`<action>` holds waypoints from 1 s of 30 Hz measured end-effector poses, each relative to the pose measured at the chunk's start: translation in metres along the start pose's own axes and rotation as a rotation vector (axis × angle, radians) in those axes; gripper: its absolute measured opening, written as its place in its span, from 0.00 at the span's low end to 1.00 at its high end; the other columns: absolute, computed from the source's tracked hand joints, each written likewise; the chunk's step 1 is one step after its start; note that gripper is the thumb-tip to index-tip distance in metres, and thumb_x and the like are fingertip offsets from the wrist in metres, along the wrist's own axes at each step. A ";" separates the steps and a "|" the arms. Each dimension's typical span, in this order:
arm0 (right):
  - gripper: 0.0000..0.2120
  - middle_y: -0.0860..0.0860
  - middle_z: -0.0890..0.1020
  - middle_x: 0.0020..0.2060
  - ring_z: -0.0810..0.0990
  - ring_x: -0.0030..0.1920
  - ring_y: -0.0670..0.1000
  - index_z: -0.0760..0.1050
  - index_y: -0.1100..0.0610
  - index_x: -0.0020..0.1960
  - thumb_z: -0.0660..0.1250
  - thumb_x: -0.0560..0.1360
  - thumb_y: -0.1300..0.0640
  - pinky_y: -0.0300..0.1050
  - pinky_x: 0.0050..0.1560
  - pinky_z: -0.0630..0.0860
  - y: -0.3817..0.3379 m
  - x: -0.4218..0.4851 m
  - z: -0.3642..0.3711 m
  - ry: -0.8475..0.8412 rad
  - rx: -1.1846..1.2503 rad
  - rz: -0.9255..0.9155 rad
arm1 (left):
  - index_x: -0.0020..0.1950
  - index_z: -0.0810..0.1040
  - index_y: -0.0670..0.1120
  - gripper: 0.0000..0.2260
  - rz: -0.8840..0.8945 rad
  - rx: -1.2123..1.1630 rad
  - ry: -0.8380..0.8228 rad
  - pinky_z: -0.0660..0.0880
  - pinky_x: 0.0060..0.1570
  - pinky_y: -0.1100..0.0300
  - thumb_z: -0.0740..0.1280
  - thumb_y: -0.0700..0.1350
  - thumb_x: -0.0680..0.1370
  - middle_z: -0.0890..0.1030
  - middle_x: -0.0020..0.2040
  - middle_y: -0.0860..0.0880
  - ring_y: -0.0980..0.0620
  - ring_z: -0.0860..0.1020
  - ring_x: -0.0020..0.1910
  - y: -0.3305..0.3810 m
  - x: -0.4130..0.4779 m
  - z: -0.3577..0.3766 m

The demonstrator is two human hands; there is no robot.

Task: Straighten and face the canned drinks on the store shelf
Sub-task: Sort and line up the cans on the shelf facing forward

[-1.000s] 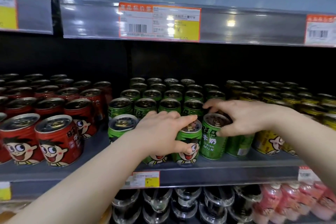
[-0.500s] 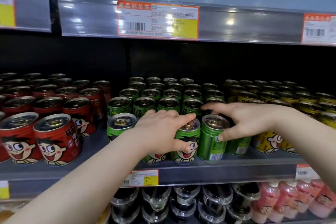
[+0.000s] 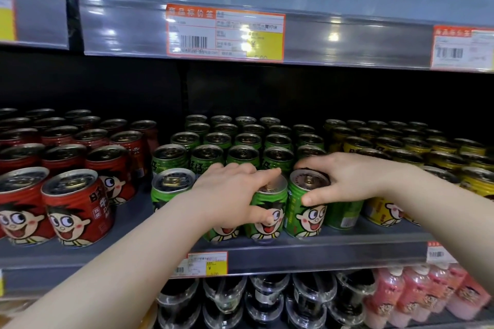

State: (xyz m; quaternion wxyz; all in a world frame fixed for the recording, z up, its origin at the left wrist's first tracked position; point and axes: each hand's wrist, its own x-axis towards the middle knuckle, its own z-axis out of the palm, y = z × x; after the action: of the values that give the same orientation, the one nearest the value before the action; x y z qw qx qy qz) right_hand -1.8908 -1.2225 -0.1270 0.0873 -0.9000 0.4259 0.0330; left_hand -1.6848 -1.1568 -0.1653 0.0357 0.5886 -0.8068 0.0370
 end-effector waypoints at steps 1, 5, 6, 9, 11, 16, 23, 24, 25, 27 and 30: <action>0.41 0.44 0.68 0.70 0.69 0.68 0.47 0.58 0.43 0.72 0.68 0.64 0.33 0.42 0.66 0.68 0.004 -0.003 -0.006 -0.045 0.029 0.021 | 0.75 0.44 0.62 0.35 0.000 0.001 0.000 0.60 0.66 0.52 0.59 0.65 0.74 0.65 0.70 0.52 0.50 0.63 0.69 0.000 0.000 0.000; 0.47 0.46 0.57 0.75 0.60 0.73 0.51 0.49 0.40 0.74 0.71 0.64 0.35 0.46 0.71 0.62 0.025 -0.016 -0.019 -0.093 -0.164 0.220 | 0.75 0.44 0.62 0.35 0.002 -0.007 0.002 0.60 0.66 0.52 0.59 0.65 0.74 0.65 0.70 0.52 0.50 0.62 0.70 -0.001 0.001 0.000; 0.46 0.46 0.59 0.75 0.62 0.73 0.51 0.49 0.41 0.75 0.69 0.65 0.35 0.46 0.70 0.63 0.027 -0.018 -0.017 -0.084 -0.215 0.262 | 0.75 0.44 0.62 0.35 0.002 -0.008 0.003 0.60 0.66 0.52 0.59 0.66 0.73 0.65 0.70 0.52 0.50 0.62 0.70 0.000 0.001 0.000; 0.40 0.45 0.62 0.74 0.63 0.71 0.50 0.52 0.42 0.74 0.70 0.70 0.42 0.43 0.68 0.63 0.030 -0.021 -0.012 -0.096 -0.200 0.219 | 0.74 0.43 0.62 0.35 0.003 -0.003 0.006 0.60 0.66 0.53 0.59 0.65 0.73 0.64 0.71 0.53 0.50 0.62 0.70 -0.001 0.000 0.001; 0.38 0.44 0.62 0.73 0.64 0.70 0.47 0.53 0.39 0.73 0.71 0.70 0.50 0.43 0.68 0.64 0.030 -0.027 -0.018 -0.172 -0.117 0.170 | 0.74 0.43 0.62 0.35 0.005 -0.004 0.005 0.60 0.66 0.53 0.59 0.65 0.73 0.64 0.71 0.53 0.51 0.62 0.70 -0.001 0.001 0.001; 0.41 0.47 0.61 0.74 0.63 0.72 0.51 0.51 0.43 0.75 0.64 0.68 0.32 0.44 0.68 0.64 0.027 -0.027 -0.010 -0.057 -0.220 0.263 | 0.74 0.43 0.62 0.35 0.004 -0.002 0.008 0.60 0.66 0.53 0.59 0.65 0.73 0.65 0.70 0.53 0.51 0.63 0.70 -0.001 0.002 0.001; 0.39 0.45 0.62 0.73 0.62 0.71 0.46 0.51 0.41 0.73 0.71 0.70 0.49 0.41 0.69 0.63 0.022 -0.032 -0.018 -0.186 -0.043 0.191 | 0.74 0.44 0.62 0.35 0.005 -0.013 -0.002 0.59 0.67 0.52 0.59 0.65 0.73 0.65 0.70 0.53 0.51 0.62 0.70 -0.001 0.000 0.001; 0.41 0.47 0.60 0.74 0.61 0.72 0.48 0.50 0.42 0.74 0.70 0.70 0.43 0.42 0.69 0.63 0.021 -0.031 -0.016 -0.168 -0.087 0.225 | 0.74 0.43 0.62 0.35 0.003 -0.010 0.000 0.59 0.67 0.52 0.59 0.65 0.73 0.64 0.71 0.53 0.51 0.62 0.70 -0.001 0.000 0.001; 0.42 0.48 0.59 0.75 0.61 0.73 0.50 0.49 0.44 0.75 0.68 0.69 0.37 0.44 0.69 0.63 0.019 -0.028 -0.012 -0.134 -0.139 0.269 | 0.74 0.43 0.62 0.35 0.001 -0.008 0.001 0.59 0.67 0.52 0.59 0.65 0.73 0.64 0.71 0.53 0.51 0.62 0.70 -0.001 0.000 0.000; 0.43 0.49 0.60 0.75 0.62 0.72 0.52 0.50 0.47 0.75 0.66 0.68 0.34 0.45 0.67 0.64 0.015 -0.025 -0.009 -0.106 -0.216 0.320 | 0.74 0.43 0.62 0.35 0.000 -0.005 -0.001 0.59 0.67 0.52 0.59 0.65 0.73 0.64 0.71 0.52 0.51 0.62 0.70 0.000 0.000 0.000; 0.40 0.48 0.61 0.73 0.64 0.70 0.50 0.50 0.42 0.74 0.71 0.70 0.46 0.43 0.64 0.67 0.016 -0.026 -0.015 -0.204 -0.157 0.272 | 0.75 0.44 0.62 0.35 -0.001 -0.003 0.001 0.59 0.67 0.52 0.59 0.65 0.74 0.64 0.71 0.52 0.51 0.62 0.70 0.000 -0.001 0.000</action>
State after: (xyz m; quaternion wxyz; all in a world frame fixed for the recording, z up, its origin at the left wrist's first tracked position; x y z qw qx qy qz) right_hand -1.9201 -1.2154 -0.1104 0.0542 -0.8302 0.5286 0.1685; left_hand -1.6848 -1.1561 -0.1655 0.0372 0.5889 -0.8065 0.0361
